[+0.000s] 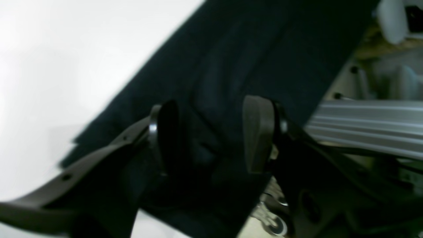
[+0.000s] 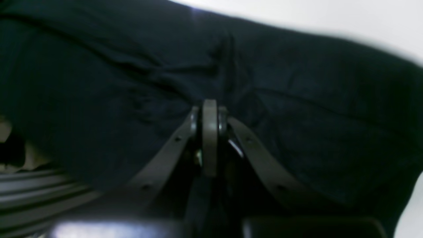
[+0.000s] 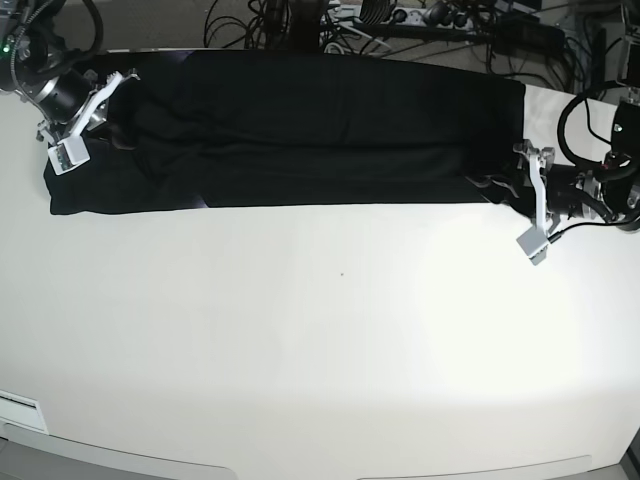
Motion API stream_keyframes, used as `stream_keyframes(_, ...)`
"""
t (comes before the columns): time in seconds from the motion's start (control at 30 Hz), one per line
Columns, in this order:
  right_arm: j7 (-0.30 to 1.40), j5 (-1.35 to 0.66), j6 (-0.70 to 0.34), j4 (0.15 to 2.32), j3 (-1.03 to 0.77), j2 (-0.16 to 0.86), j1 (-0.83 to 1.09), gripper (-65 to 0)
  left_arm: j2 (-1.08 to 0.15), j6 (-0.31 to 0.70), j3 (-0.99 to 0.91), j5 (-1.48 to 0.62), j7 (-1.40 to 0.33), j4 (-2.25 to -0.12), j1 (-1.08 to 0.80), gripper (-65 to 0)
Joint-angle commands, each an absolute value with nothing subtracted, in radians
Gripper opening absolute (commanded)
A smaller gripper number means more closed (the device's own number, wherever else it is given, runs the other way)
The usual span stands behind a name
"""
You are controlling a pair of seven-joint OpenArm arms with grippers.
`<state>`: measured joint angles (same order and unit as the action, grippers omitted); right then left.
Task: Fold the T-shirt properly
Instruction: 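Lay the folded hem down and release with both grippers, then grasp the folded strip's end with the left gripper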
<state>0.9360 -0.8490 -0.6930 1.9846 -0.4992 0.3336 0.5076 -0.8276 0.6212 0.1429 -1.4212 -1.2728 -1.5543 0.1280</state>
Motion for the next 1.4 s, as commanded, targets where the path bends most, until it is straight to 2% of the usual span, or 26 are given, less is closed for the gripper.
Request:
stream_keyframes(0.0,0.881,-0.854,-0.698,1.985,-0.508,0.348,0.495,-65.0,-0.847,0.628,0.119,-1.441,-1.251,-1.566,0.147,-32.0)
stream_keyframes(0.17,0.804,-0.77,-0.698,1.913,-0.508,0.349,0.456,-65.0,-0.847,0.628,0.078,-1.449,-1.249,-1.566,0.147,-32.0)
stream_keyframes(0.43,0.803,-0.749,-0.698,1.756,-0.453,0.349,0.421,-65.0,-0.847,0.628,0.056,-1.449,-1.25,-1.566,0.147,-32.0)
stream_keyframes(0.6,0.795,-0.63,-0.698,1.733,-0.392,0.349,0.42,-65.0,-0.847,0.628,0.056,-1.448,-1.25,-1.566,0.147,-32.0)
stream_keyframes(0.67,0.765,-0.569,-0.64,1.733,-0.392,0.35,0.417,-65.0,-0.847,0.628,0.056,-1.448,-1.249,-1.566,0.148,-32.0)
stream_keyframes(1.0,0.726,-0.302,-0.132,1.737,-0.393,0.352,0.385,-65.0,-0.847,0.599,0.042,-1.342,-1.2,-1.566,0.164,-32.0)
stream_keyframes(1.13,0.727,-0.294,-0.097,1.747,-0.393,0.352,0.372,-65.0,-0.842,0.596,0.016,-1.336,-1.201,-1.566,0.164,-32.0)
stream_keyframes(1.27,0.765,-0.279,-0.078,1.801,-0.394,0.352,0.344,-65.0,-0.808,0.522,-0.054,-1.294,-1.204,-1.566,0.162,-32.0)
stream_keyframes(1.37,0.799,-0.28,-0.087,1.869,-0.394,0.352,0.341,-49.6,-0.77,0.468,-0.145,-1.25,-1.201,-1.561,0.136,-32.0)
